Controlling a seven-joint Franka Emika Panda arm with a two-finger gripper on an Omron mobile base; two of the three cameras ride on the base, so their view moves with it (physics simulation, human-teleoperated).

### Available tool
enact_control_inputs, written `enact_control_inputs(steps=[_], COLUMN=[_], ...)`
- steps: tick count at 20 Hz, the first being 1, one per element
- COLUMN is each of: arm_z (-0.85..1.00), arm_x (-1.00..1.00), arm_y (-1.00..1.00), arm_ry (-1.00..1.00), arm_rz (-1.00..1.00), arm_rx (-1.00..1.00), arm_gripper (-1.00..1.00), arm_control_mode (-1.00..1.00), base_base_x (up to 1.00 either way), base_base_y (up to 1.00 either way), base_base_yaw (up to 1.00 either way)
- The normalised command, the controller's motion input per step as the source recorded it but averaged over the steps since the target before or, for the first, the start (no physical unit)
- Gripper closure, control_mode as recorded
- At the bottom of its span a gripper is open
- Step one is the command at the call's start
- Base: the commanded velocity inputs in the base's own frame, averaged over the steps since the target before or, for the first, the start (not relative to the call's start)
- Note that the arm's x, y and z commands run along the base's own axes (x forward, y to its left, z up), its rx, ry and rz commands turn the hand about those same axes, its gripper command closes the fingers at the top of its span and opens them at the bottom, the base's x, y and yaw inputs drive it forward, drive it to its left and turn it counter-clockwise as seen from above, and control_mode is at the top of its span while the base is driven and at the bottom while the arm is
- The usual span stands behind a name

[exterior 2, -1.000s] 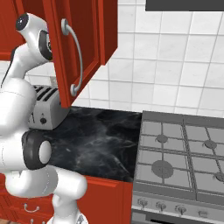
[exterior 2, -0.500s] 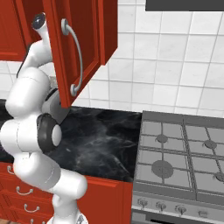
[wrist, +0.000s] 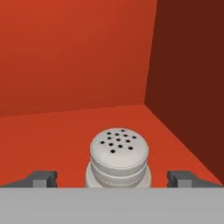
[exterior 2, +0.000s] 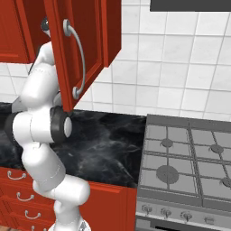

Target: Move the mustard and shaker from the cabinet to the dining counter.

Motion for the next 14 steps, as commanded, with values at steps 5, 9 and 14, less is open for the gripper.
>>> enact_control_inputs(steps=[5,9,14], arm_z=[-0.23,-0.24,-0.21], arm_x=[0.22,0.23,0.05], arm_y=[0.06,0.0,-0.02], arm_ry=[0.0,-0.05,-0.01], arm_rz=[0.0,0.04,0.05], arm_rx=[-0.11,-0.11,-0.03], arm_gripper=[-1.0,1.0,1.0], arm_control_mode=[-1.0,-1.0,-1.0], base_base_x=[0.0,0.0,0.0], base_base_y=[0.0,0.0,0.0], base_base_yaw=[0.0,0.0,0.0])
